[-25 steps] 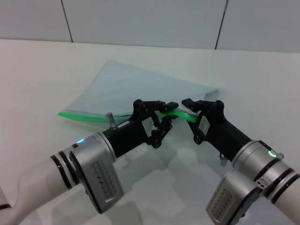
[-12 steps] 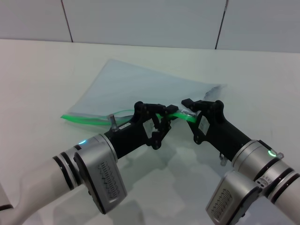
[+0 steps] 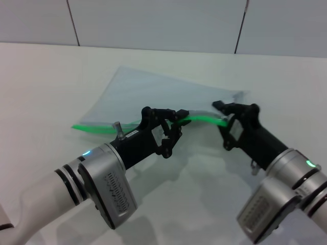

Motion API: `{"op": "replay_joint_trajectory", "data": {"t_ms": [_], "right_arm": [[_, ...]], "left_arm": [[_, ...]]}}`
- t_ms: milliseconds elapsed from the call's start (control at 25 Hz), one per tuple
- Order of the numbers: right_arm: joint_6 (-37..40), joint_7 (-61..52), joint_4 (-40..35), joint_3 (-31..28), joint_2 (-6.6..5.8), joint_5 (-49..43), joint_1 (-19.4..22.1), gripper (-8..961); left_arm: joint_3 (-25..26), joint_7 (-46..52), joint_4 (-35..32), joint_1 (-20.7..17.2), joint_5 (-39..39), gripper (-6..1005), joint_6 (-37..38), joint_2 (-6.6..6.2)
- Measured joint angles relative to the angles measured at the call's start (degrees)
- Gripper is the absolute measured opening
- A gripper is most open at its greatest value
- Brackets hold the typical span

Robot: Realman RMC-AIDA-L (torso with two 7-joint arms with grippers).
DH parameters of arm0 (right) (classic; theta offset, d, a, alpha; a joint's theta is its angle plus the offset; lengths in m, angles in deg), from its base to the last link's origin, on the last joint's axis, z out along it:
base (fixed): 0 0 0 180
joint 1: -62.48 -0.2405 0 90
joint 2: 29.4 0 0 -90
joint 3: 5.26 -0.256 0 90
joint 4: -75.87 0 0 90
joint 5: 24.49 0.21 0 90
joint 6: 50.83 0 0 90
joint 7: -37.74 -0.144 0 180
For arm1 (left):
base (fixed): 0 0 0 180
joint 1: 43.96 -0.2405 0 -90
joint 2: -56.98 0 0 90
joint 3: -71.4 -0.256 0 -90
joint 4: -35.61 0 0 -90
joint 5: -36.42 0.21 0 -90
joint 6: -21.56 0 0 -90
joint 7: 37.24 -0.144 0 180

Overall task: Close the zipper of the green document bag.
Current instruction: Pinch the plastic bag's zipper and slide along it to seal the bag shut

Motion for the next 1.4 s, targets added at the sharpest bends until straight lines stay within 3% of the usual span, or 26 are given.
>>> {"op": "replay_joint_trajectory", "data": {"t_ms": [240, 560, 1400], "right_arm": [[3.66, -6.07, 5.13, -0.96, -0.04, 0.27, 0.21, 52], [5.12, -9.34, 9.49, -6.52, -0.15, 0.38, 1.16, 52], [8.42, -10.88, 14.69, -14.55, -0.05, 0.35, 3.90, 60]], "left_arm": [[1.22, -0.04, -0.05, -0.60, 0.00, 97, 0.00, -0.09], [2.20, -0.07, -0.05, -1.04, 0.01, 106, 0.01, -0.17], [8.23, -0.97, -0.22, -3.04, -0.08, 131, 0.65, -0.26]]}}
